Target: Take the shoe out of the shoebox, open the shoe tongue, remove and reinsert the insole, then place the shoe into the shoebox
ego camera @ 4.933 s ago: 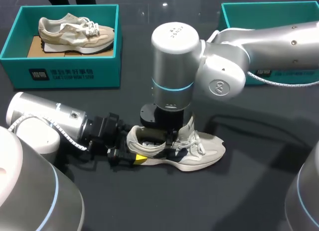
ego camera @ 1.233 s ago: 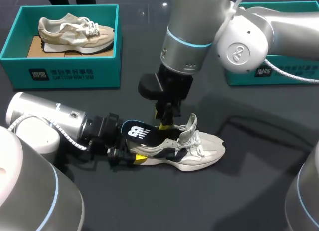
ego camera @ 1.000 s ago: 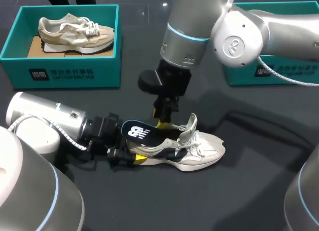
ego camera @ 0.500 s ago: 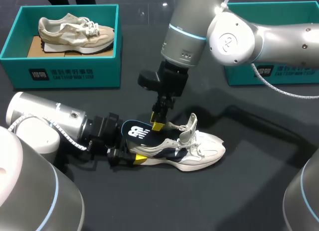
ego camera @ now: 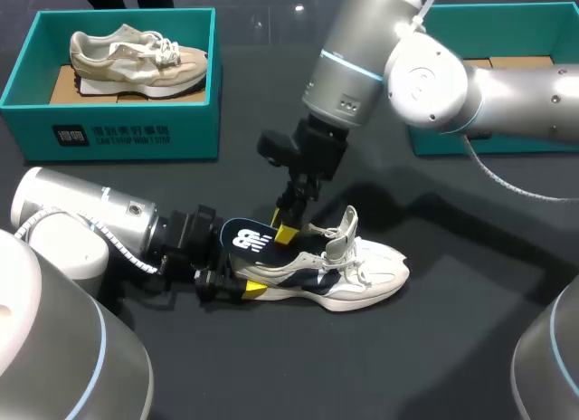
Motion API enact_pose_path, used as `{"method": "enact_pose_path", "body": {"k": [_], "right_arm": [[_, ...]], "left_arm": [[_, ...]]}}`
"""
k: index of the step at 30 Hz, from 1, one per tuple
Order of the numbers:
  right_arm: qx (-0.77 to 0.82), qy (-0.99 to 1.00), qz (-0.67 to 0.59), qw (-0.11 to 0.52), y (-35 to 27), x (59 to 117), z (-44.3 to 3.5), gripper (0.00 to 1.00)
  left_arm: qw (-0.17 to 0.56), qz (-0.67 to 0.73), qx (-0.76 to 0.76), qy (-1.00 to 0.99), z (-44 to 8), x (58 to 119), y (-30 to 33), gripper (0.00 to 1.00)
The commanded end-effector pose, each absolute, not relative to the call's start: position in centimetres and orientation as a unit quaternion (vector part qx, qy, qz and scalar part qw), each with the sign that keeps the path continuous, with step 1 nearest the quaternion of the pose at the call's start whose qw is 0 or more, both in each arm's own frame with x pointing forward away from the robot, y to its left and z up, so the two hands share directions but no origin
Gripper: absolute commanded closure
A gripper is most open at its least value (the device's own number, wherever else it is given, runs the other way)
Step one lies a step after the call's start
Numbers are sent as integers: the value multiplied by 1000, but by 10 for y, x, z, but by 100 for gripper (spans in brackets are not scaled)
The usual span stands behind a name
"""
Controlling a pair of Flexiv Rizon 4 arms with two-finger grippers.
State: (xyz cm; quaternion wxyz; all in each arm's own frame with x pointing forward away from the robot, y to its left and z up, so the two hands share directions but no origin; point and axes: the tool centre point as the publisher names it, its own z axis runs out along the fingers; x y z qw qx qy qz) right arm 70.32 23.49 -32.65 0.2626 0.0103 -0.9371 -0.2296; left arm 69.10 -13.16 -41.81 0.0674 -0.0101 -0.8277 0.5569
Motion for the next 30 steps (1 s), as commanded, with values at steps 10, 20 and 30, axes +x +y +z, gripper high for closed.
{"method": "enact_pose_path", "body": {"k": [10,20,30], "right_arm": [[-15,-922,-246,300,250,694,-334,54],[-38,-914,-254,313,252,682,-335,61],[-50,-912,-254,318,243,676,-336,66]], "left_arm": [[68,556,-10,-829,-420,693,-131,100],[68,556,-10,-829,-420,693,-131,100],[68,556,-10,-829,-420,693,-131,100]]}}
